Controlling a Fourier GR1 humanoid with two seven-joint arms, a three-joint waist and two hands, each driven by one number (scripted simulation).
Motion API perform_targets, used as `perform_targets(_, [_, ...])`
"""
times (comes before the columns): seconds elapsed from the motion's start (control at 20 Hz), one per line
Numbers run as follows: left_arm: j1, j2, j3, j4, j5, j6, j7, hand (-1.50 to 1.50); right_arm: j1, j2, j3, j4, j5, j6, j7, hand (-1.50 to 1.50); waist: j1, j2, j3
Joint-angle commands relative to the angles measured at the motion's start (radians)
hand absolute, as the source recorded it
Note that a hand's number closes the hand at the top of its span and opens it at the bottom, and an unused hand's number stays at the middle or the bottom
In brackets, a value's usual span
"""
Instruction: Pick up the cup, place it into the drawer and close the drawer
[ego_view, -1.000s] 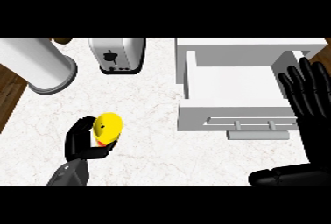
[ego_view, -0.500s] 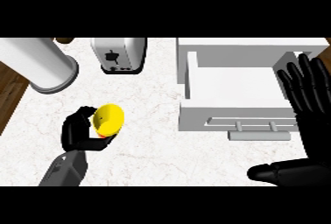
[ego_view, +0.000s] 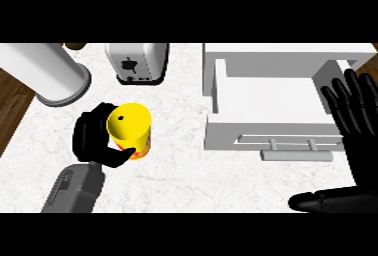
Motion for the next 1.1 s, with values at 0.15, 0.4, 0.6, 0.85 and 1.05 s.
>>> perform_targets(0.15, [-0.062, -0.061, -0.059, -0.271, 0.026, 0.137, 0.285, 1.5, -0.035, -0.015, -0.029, -0.007, -0.025, -0.003, 0.02, -1.5, -0.007, 0.003, -0.001])
perform_targets(0.4, [-0.163, -0.065, -0.064, -0.301, -0.002, 0.192, 0.349, 1.5, 0.026, 0.042, 0.054, -0.029, 0.065, -0.03, -0.024, -1.5, -0.012, 0.005, -0.001])
perform_targets(0.6, [-0.274, -0.085, -0.083, -0.298, -0.046, 0.286, 0.438, 1.5, 0.009, -0.026, -0.042, -0.015, -0.031, 0.025, -0.007, -1.5, -0.014, 0.005, -0.001])
perform_targets(0.85, [-0.469, -0.086, -0.082, -0.216, -0.068, 0.378, 0.513, 1.5, -0.051, -0.033, -0.048, 0.092, -0.018, 0.037, -0.051, -1.5, -0.015, 0.007, -0.001])
perform_targets(1.05, [-0.532, -0.083, -0.092, -0.19, -0.088, 0.393, 0.548, 1.5, 0.017, 0.02, 0.021, -0.019, 0.01, 0.001, -0.013, -1.5, -0.016, 0.005, -0.001])
